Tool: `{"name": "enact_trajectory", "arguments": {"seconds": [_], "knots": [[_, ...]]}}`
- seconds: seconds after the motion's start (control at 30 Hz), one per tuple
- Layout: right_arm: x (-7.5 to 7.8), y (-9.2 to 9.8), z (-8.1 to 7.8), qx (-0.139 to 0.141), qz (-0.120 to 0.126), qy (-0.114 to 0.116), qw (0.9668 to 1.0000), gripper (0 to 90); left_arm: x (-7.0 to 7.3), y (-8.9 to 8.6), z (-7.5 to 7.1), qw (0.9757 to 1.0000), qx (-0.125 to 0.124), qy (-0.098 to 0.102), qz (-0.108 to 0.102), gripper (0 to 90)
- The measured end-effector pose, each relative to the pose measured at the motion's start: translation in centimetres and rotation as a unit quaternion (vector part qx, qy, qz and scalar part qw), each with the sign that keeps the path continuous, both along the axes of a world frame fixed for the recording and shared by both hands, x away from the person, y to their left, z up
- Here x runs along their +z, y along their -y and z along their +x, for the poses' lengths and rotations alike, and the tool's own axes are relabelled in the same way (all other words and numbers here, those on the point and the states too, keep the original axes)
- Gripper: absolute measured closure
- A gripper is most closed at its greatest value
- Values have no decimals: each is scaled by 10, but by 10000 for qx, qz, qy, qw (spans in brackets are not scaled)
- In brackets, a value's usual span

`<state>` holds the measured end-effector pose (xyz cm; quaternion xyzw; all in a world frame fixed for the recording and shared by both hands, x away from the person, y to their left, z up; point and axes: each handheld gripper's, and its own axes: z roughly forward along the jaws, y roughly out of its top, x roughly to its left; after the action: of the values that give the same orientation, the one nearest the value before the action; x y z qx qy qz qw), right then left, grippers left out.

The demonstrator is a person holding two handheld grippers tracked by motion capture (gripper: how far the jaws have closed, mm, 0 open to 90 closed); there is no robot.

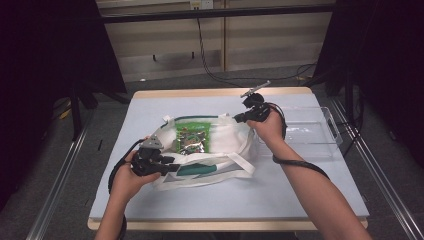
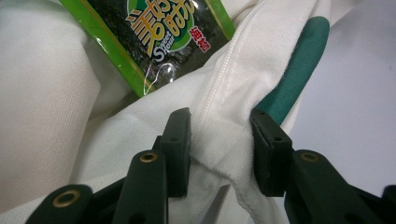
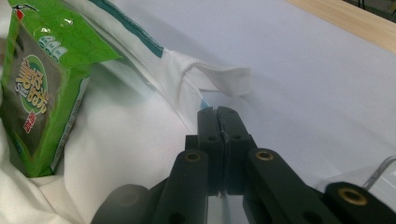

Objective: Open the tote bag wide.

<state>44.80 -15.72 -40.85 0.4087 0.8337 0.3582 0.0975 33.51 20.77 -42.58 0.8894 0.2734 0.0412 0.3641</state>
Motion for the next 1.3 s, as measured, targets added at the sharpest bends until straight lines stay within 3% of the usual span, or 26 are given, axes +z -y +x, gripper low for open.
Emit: {"name": "enact_trajectory", "arguments": {"seconds": [0.2,0.9,1.03,1.3], "knots": [[-4,0,2,-22,-59,-10,10000,883,-2,1,-1,10000,-27,-21,86,633],[-17,0,10,-122,-159,-180,9996,882,-10,-2,-3,9999,-93,-109,57,645],[-19,0,13,-97,-165,-207,9996,881,-11,-1,-5,9998,-95,-104,167,654],[-22,-2,15,-154,-286,-295,9990,881,-16,-1,-5,9995,-136,-228,143,661]]}}
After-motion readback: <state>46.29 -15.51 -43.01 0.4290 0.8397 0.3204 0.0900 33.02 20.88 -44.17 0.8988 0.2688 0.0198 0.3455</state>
